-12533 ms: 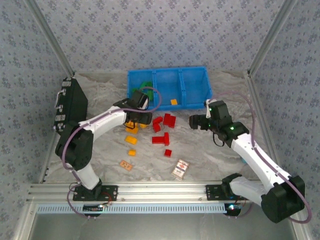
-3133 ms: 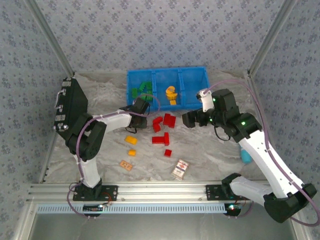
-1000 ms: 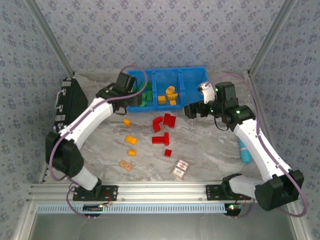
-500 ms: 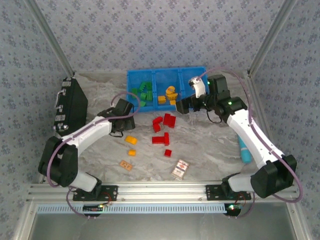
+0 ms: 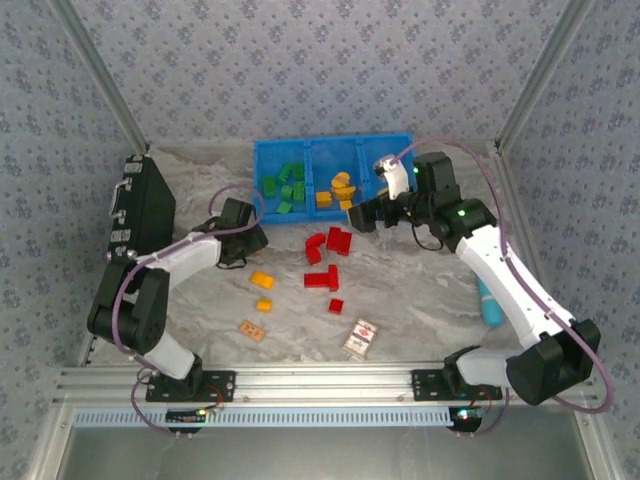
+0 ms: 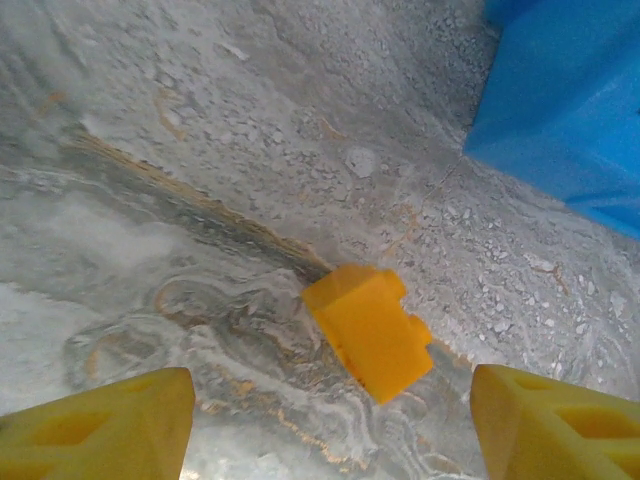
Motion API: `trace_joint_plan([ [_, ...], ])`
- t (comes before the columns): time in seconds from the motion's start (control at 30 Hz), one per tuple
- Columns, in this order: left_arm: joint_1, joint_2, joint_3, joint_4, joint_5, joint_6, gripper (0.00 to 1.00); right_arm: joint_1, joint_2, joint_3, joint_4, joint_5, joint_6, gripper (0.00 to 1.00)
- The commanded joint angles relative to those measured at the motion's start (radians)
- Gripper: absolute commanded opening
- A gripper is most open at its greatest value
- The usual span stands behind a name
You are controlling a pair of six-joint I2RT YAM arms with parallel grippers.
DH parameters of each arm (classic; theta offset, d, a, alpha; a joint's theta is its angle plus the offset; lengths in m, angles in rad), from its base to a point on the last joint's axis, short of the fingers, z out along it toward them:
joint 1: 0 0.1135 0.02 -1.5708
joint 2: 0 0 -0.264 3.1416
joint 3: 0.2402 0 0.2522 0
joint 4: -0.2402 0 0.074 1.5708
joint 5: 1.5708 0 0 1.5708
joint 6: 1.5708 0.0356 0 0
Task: Sort the legos into containers by color
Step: Pick up the lego from the middle-left of the table.
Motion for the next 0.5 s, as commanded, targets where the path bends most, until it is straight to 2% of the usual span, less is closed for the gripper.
trace_joint_plan([
  [0.0,0.001,0.045,0.014,0.060,0.054,-0.030,0.69,-0.010,-0.041,-0.013,-0.025,0.028,-0.014,1.00],
  [0.13,0.002,0.087,0.018,0.085,0.065,-0.042,0.62,-0.018,-0.055,-0.024,-0.031,0.030,-0.015,1.00],
  [0.33,0.002,0.106,0.013,0.084,0.061,-0.043,0.44,-0.024,-0.063,-0.035,-0.028,0.034,-0.018,1.00],
  [0.47,0.002,0.106,0.005,0.070,0.046,-0.031,0.36,-0.027,-0.066,-0.039,-0.034,0.036,-0.025,1.00],
])
